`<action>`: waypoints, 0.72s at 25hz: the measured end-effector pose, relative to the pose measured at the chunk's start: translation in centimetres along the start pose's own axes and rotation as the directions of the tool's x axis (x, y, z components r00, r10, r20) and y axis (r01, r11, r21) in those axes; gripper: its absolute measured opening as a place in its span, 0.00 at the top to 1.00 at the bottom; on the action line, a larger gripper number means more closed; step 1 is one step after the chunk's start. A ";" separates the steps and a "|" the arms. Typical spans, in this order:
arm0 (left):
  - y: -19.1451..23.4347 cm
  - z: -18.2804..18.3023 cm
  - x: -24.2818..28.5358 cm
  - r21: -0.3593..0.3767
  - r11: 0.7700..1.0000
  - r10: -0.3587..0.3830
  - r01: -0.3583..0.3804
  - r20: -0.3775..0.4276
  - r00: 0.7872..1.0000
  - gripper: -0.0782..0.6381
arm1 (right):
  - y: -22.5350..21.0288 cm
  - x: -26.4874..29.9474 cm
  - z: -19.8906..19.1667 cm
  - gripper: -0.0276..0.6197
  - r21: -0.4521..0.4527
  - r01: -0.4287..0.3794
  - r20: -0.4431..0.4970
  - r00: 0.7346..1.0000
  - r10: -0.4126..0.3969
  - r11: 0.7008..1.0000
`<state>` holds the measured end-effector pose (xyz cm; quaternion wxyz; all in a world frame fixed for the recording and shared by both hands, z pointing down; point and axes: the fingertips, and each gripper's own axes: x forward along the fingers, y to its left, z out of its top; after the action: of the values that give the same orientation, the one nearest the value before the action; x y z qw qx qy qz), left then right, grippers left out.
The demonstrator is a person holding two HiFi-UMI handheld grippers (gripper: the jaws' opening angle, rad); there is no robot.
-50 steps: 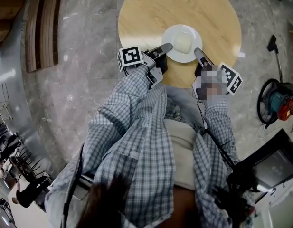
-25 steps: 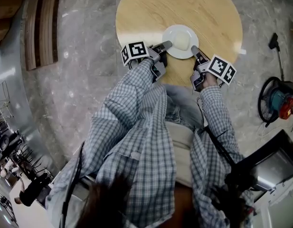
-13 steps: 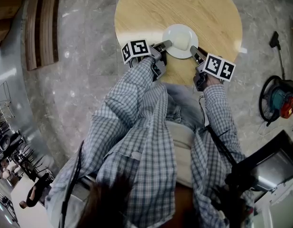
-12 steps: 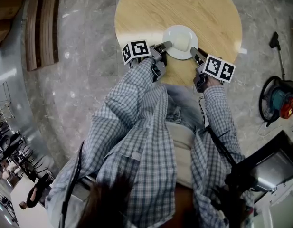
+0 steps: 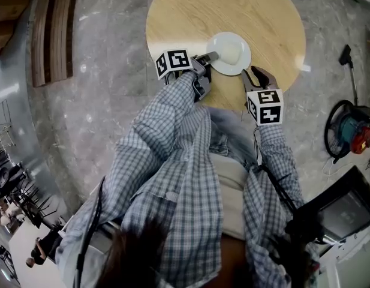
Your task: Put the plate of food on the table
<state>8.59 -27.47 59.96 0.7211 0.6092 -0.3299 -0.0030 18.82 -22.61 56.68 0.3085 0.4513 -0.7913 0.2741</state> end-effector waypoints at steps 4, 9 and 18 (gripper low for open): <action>-0.2 0.0 -0.1 0.001 1.000 0.004 -0.004 0.001 1.000 0.85 | 4.6 -0.5 0.7 0.80 -0.507 0.006 -0.004 1.000 -0.009 0.862; -0.3 0.0 -0.1 -0.002 1.000 0.008 -0.008 0.003 1.000 0.85 | 7.1 0.8 -0.7 0.80 -0.858 0.009 -0.044 0.995 -0.092 0.513; -0.4 0.0 -0.1 -0.028 0.999 -0.017 0.017 0.005 1.000 0.85 | 6.7 2.2 -1.1 0.90 -0.930 0.016 -0.063 0.977 -0.202 0.368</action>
<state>8.71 -27.55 59.57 0.7287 0.6018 -0.3265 -0.0153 12.28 -20.01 57.95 0.5899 0.2286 -0.7484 -0.1992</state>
